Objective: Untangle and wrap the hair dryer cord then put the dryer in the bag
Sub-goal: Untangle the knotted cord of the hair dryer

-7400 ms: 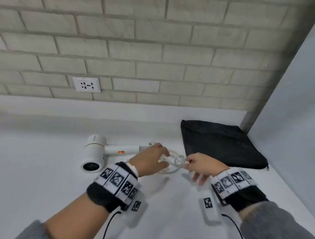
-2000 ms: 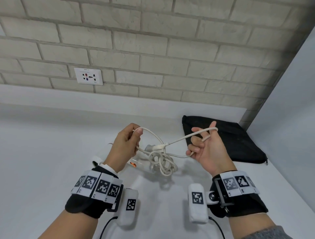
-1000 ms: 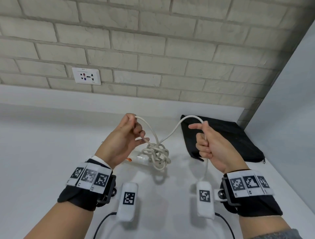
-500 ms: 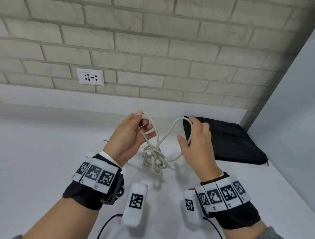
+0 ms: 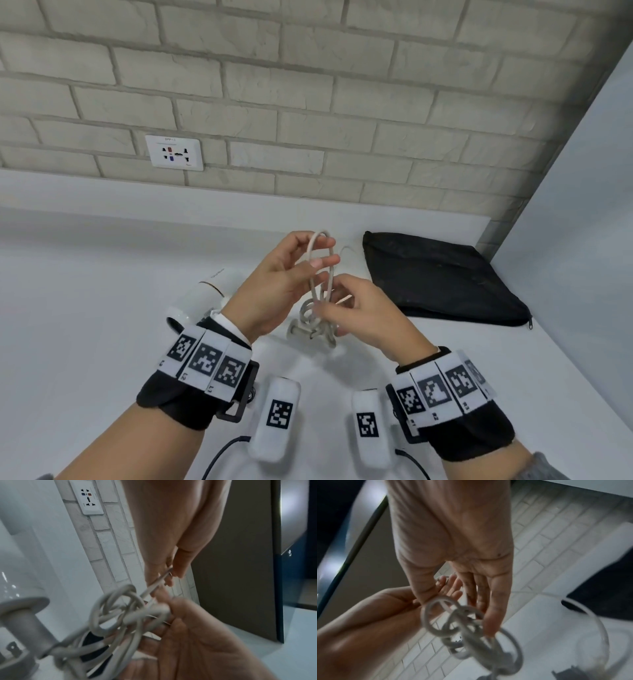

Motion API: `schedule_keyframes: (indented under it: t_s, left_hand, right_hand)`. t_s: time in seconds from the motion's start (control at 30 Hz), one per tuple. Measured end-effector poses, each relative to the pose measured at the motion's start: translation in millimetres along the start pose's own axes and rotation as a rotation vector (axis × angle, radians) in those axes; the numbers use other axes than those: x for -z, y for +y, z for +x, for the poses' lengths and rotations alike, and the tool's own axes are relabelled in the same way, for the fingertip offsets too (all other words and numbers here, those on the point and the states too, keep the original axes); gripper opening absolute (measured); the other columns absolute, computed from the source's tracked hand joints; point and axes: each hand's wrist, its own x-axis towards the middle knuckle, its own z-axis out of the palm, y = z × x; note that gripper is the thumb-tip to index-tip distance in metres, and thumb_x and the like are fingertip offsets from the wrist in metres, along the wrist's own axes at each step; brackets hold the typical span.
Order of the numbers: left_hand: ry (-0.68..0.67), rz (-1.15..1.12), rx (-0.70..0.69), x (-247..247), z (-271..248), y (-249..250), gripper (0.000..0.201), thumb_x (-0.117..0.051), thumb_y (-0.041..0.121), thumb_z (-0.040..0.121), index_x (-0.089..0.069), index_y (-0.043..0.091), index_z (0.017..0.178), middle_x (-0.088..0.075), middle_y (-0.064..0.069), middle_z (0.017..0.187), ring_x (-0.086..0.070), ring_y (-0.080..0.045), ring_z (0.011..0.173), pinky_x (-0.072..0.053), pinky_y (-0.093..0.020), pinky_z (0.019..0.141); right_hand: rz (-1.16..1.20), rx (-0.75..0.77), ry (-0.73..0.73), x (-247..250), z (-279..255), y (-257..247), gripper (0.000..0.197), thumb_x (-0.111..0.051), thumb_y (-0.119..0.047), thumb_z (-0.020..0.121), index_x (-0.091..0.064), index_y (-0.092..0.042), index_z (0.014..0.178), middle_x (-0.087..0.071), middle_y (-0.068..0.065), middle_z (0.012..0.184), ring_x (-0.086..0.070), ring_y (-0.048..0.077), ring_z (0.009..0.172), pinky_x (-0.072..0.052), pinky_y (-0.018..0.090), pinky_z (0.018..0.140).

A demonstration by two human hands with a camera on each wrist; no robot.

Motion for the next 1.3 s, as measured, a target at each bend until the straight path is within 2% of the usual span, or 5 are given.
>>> schedule_keyframes:
  t_s: [0.23,0.5,0.83,1.1,1.3]
  left_hand:
    - [-0.022,0.579,-0.05,4.6,-7.2,-3.7,0.084,-0.07,0.006,0.076,-0.026,0.046,0.135,-0.053,0.002,0.111,-0.062,-0.017,0.079,-0.055,-0.032,0.082]
    - [-0.181,1.178,-0.106,15.3,-7.1,-19.2,0.015,-0.065,0.013,0.081,-0.06,0.016,0.094,-0.063,0.007,0.09,-0.053,0.007,0.074,-0.039,-0.004,0.067]
    - [-0.105,1.047,-0.072,10.3,-6.5,-25.7,0.013,-0.052,0.01,0.075,-0.064,0.011,0.08,-0.065,-0.01,0.072,-0.058,-0.027,0.065,-0.047,-0.038,0.063]
    - [-0.007,1.112,-0.083,12.9,-2.1,-29.9,0.026,-0.057,0.021,0.088,-0.061,-0.001,0.073,-0.056,-0.009,0.069,-0.05,-0.019,0.062,-0.035,-0.022,0.057]
    - [0.162,0.946,-0.042,17.1,1.8,-19.8,0.036,-0.058,0.021,0.088,-0.047,0.013,0.054,-0.044,0.002,0.057,-0.047,-0.006,0.047,-0.035,-0.012,0.051]
  right_hand:
    - [0.112,0.015,0.049,0.8,1.3,10.0,0.044,-0.061,0.007,0.073,-0.056,-0.012,0.113,-0.063,0.009,0.081,-0.064,0.017,0.074,-0.053,0.028,0.069]
    - [0.223,-0.003,0.029,-1.4,7.3,17.4,0.056,-0.055,0.011,0.077,-0.047,-0.015,0.126,-0.064,0.014,0.086,-0.063,0.019,0.075,-0.055,0.028,0.071]
    - [0.135,-0.007,0.048,-2.3,7.3,11.5,0.074,-0.079,-0.016,0.067,-0.04,-0.025,0.129,-0.045,-0.003,0.086,-0.053,0.011,0.079,-0.051,0.032,0.083]
    - [0.029,-0.05,0.056,-6.4,7.9,22.5,0.06,-0.068,-0.003,0.071,-0.04,-0.013,0.122,-0.057,-0.003,0.07,-0.055,0.01,0.066,-0.047,0.028,0.069]
    - [-0.064,0.15,0.143,-6.6,4.4,32.2,0.01,-0.056,0.0,0.08,-0.059,-0.001,0.07,-0.057,0.003,0.063,-0.052,0.017,0.063,-0.042,0.028,0.061]
